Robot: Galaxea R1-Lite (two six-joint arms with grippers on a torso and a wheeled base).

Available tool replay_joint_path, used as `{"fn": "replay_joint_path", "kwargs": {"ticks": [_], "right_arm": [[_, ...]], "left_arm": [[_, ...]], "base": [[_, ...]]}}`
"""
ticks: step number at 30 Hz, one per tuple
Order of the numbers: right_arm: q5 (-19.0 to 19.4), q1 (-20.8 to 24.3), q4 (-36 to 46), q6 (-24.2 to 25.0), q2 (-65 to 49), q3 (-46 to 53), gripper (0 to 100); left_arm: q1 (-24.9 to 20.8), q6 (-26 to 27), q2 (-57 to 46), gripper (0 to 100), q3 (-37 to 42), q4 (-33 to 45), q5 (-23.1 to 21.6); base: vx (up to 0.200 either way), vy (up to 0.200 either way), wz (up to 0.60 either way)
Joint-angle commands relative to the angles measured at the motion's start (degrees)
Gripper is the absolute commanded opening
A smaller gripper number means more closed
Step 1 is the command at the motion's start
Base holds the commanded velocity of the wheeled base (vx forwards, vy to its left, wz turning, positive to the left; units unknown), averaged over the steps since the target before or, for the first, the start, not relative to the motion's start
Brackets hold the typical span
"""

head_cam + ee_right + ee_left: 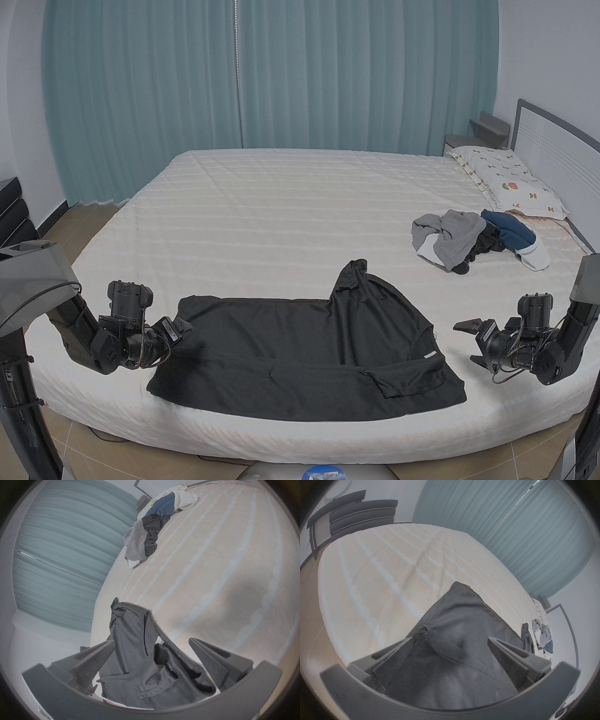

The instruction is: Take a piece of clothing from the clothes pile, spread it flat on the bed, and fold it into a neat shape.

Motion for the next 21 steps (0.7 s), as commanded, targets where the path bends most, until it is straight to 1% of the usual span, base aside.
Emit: {"fn": "replay_joint_path", "kwargs": {"ticks": [1, 7, 19, 21], "right_arm": [[0.03, 0.11, -0.04, 0.0, -0.11, -0.01, 100], [0.03, 0.11, -0.04, 0.0, -0.02, -0.01, 100], [0.03, 0.19, -0.04, 0.0, -0.02, -0.01, 100], [0.03, 0.28, -0.04, 0.0, -0.02, 0.08, 100]], "left_arm": [[0.63, -0.03, 0.18, 100, -0.31, 0.11, -0.07], [0.63, -0.03, 0.09, 100, 0.04, -0.07, -0.07], [0.54, 0.06, 0.27, 100, 0.48, -0.07, -0.25], [0.37, 0.06, -0.09, 100, 0.48, -0.07, -0.16]], "base": [[0.0, 0.2, 0.0], [0.0, 0.2, 0.0], [0.0, 0.0, 0.0], [0.2, 0.0, 0.0]]}}
